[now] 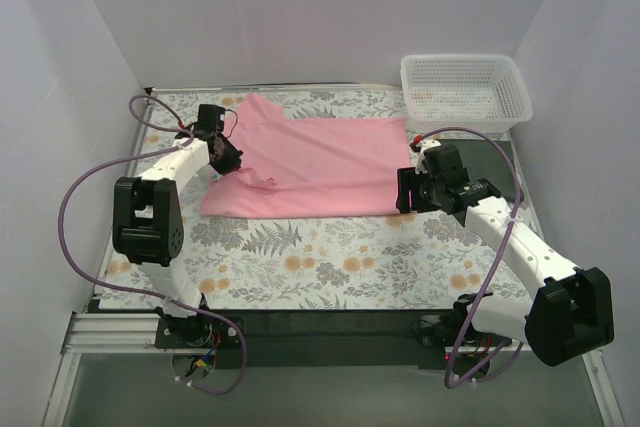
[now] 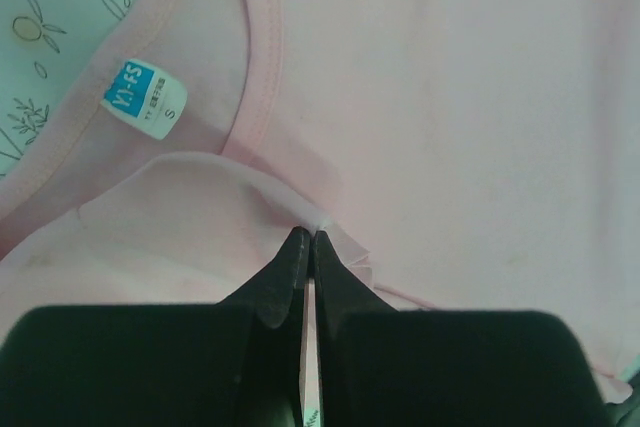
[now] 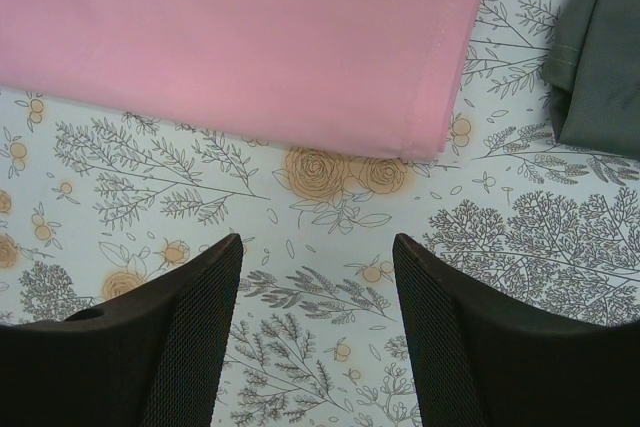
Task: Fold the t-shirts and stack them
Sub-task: Fold the tshirt
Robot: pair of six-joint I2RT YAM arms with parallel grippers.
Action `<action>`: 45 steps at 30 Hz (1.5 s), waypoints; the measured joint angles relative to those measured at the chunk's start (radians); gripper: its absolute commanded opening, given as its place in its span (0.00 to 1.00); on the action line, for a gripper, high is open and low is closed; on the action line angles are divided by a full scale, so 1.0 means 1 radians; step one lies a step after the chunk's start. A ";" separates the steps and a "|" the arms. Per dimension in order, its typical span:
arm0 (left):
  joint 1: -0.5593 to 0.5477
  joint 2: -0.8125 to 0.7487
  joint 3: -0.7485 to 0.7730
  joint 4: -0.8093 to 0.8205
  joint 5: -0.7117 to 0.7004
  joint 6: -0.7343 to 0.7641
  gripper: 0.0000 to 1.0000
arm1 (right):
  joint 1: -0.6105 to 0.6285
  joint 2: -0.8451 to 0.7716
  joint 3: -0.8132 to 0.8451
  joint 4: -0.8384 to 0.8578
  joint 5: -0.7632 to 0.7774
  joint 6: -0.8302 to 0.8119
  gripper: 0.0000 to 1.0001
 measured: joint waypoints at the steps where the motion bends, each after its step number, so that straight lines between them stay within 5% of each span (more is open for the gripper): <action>1: 0.002 0.008 0.010 0.008 0.001 -0.007 0.00 | 0.000 0.000 0.000 0.000 0.003 -0.002 0.58; 5: 0.014 0.053 0.034 0.046 0.018 -0.048 0.01 | 0.000 0.000 0.000 -0.004 0.011 -0.006 0.58; 21: 0.050 0.126 0.061 0.090 -0.005 -0.112 0.35 | -0.002 0.018 -0.024 -0.018 0.059 0.003 0.58; 27: 0.095 0.091 0.049 0.092 -0.008 -0.117 0.66 | -0.031 0.100 -0.017 -0.018 0.058 0.014 0.53; 30: 0.105 0.017 0.007 0.088 -0.023 -0.111 0.63 | -0.048 0.140 0.010 -0.014 0.042 0.026 0.46; 38: 0.103 -0.209 -0.199 0.082 -0.072 -0.070 0.30 | -0.086 0.288 0.063 0.097 -0.056 0.072 0.25; 45: 0.103 -0.167 -0.325 0.066 -0.118 -0.063 0.27 | -0.166 0.367 -0.031 0.230 -0.095 0.108 0.25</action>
